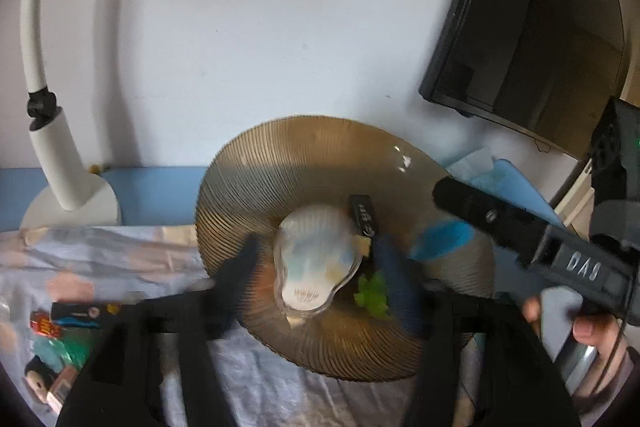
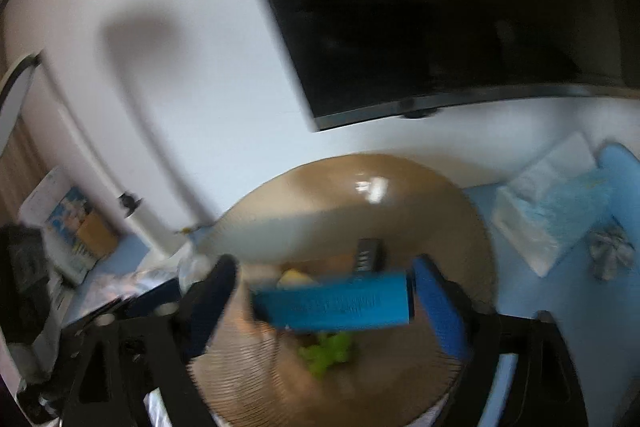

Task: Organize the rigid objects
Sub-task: 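Carry the tape dispenser and blue bar into the golden bowl and release, then grasp the white charger with the left tool while the right tool grasps the pink box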

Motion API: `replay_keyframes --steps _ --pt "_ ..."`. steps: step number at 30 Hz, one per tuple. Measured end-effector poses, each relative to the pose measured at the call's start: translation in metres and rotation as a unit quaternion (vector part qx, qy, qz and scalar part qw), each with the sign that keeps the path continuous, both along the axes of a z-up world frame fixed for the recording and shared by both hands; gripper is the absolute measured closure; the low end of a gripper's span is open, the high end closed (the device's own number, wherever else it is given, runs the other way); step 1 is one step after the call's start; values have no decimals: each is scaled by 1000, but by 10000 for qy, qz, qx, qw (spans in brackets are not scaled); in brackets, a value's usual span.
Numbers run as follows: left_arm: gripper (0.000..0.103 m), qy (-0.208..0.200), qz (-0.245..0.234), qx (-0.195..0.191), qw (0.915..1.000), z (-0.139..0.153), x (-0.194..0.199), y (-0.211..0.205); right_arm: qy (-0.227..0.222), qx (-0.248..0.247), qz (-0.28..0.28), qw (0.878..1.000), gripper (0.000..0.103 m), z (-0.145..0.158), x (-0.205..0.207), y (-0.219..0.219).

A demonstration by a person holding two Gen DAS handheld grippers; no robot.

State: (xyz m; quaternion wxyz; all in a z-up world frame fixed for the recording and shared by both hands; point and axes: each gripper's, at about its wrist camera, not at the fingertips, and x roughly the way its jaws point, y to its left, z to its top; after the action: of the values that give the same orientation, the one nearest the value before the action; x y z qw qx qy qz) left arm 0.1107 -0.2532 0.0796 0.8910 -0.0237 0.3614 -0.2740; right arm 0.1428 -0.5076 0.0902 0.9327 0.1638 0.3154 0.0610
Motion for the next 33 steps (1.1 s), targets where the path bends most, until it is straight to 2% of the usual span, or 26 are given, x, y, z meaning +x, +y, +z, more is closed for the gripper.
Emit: replay_keyframes --steps 1,3,6,13,21,27,33 --pt "0 204 -105 -25 9997 -3 1 -1 15 100 -91 9999 0 0 -1 -4" --pt "1 509 -216 -29 9985 -6 2 -2 132 526 -153 9984 0 -1 -2 -13" --pt "1 362 -30 210 9991 -3 -5 2 220 908 -173 9955 0 2 -4 -17" --pt "1 279 355 256 9986 16 -17 34 43 647 -73 9979 0 25 -15 5" --pt "1 185 1061 261 9938 37 -20 107 -32 681 258 9973 0 45 -24 55" --pt "1 153 1650 385 9854 40 -28 175 53 736 584 9956 0 45 -30 102" --pt "1 323 2203 532 9735 19 -38 242 218 600 1086 9920 0 32 -35 162"
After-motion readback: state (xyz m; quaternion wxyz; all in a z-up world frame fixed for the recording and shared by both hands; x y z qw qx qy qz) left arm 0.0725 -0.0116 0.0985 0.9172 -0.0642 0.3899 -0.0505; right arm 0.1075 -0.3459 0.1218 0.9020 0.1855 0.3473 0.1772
